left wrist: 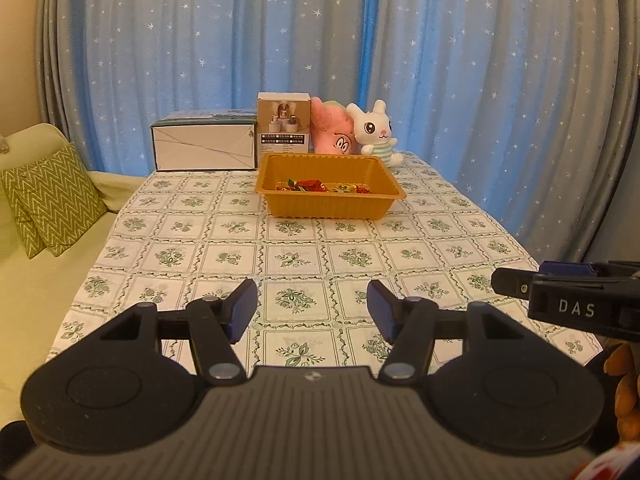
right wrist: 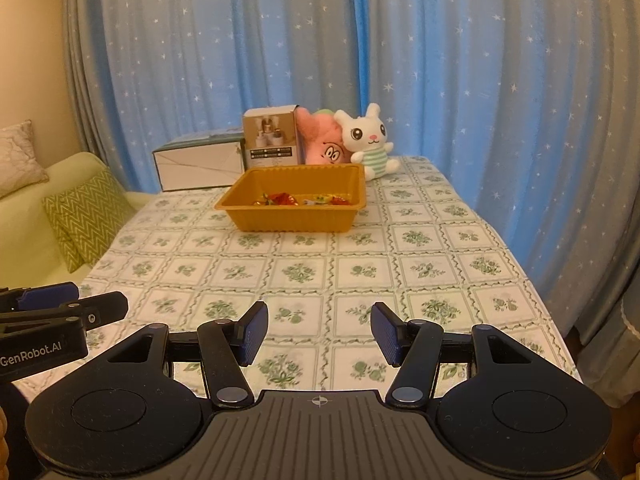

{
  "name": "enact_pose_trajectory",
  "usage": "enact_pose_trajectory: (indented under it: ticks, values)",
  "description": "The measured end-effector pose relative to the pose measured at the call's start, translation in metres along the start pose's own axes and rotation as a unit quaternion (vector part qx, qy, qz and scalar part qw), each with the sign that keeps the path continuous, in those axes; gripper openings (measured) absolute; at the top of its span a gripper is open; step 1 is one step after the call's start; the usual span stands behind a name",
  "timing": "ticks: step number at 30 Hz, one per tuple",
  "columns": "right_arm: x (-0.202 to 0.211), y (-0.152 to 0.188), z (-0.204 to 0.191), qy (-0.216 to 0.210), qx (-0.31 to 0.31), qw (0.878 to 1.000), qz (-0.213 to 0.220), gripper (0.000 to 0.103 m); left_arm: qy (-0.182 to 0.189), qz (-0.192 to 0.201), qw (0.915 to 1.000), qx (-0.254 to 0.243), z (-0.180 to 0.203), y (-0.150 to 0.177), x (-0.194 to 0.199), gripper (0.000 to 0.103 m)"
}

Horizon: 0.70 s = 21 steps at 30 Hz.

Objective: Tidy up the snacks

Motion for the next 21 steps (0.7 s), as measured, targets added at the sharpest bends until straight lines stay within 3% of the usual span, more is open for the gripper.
enact_pose_trajectory:
  ticks: [21]
  values:
    - [0.058, 0.010, -0.007, 0.003, 0.010, 1.000, 0.008, 0.057, -0.004, 0.000, 0.9999, 0.010, 0.010, -0.002, 0.044, 0.060]
Point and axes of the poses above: each gripper's, at about its wrist camera, not at the fingertips, and x roughly against the way its jaws point, z to its right, y to its underside, the point moved 4 cm from there along -x, roughly the way its jaws point, and after that the axes turned 8 degrees about -z, right-handed, at the moved point
